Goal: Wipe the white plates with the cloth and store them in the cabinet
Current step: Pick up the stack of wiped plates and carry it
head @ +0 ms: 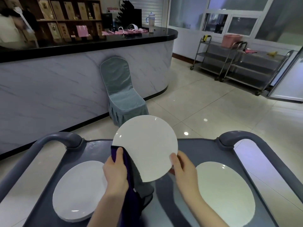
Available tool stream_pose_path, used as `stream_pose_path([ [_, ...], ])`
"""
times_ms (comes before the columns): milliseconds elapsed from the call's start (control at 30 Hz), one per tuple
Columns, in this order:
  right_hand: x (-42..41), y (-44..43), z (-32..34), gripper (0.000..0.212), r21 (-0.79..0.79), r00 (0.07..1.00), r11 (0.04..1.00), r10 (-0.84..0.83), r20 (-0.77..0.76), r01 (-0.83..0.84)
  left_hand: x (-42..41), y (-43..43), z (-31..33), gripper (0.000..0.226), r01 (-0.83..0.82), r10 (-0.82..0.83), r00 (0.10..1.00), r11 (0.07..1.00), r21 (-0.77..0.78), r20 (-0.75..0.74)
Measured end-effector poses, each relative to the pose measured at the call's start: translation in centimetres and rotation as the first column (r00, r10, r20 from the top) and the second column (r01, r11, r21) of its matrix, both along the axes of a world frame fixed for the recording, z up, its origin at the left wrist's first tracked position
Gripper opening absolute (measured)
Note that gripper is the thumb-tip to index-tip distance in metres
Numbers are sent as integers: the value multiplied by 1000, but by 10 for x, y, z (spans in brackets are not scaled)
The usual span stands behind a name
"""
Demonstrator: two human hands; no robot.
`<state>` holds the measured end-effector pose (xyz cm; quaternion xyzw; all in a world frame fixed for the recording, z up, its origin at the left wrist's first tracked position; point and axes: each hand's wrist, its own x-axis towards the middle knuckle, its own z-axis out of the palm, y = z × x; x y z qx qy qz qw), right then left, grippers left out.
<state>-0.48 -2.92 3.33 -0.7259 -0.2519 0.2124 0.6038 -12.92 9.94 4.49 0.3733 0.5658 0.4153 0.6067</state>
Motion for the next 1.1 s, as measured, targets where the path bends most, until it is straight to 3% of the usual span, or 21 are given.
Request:
stream_pose_path([
  [67,18,-17,-3,45,-87,931,993,110,349,-85,-6,12,5,35,30,-26,997,998,55,-67],
  [100,27,-22,-3,58,-134,806,982,183,563,-130,-9,16,9,37,59,-53,994,996,68,-96],
  [167,42,-25,-3,66,-299,360,925,369,857,-234,-11,23,14,40,130,-120,983,990,62,-137],
  [200,45,-24,-3,64,-389,154,885,434,888,-254,-11,26,16,42,172,-161,975,983,60,-153],
  [267,45,-17,-5,51,-491,-90,832,486,870,-258,-9,28,19,42,286,-270,942,957,58,-198],
  [333,41,-11,-6,50,-509,-174,818,479,861,-267,-8,26,23,37,367,-349,911,930,41,-220],
  [400,41,-10,-3,63,-503,-211,828,461,862,-248,-8,25,29,29,383,-377,908,924,-4,-184],
  [467,37,-9,4,71,-501,-179,828,469,865,-251,-9,25,34,23,365,-368,926,930,-52,-79],
  [600,21,-10,15,52,-543,20,785,574,819,-298,-9,13,42,22,404,-388,905,912,-70,171],
  [633,18,-9,16,48,-531,86,777,587,805,-337,-6,7,44,26,413,-383,886,908,-69,263],
  [700,8,-7,24,45,-433,318,757,617,719,-489,1,1,40,42,410,-367,859,911,-50,357],
  [800,-12,-5,41,23,-213,682,821,561,469,-530,18,-6,30,71,482,-494,843,869,109,211],
  [867,-19,-1,47,20,-54,845,894,438,308,-444,28,-17,26,64,494,-515,856,785,374,-50],
  [900,-21,2,51,32,-14,899,924,374,229,-382,31,-22,24,59,484,-473,866,712,508,-162],
  [967,-22,7,58,46,37,965,965,258,54,-260,32,-34,22,58,518,-433,849,573,635,-302],
  [1100,-18,17,70,37,142,963,978,179,-202,-152,36,-57,5,59,660,-416,744,332,674,-523],
])
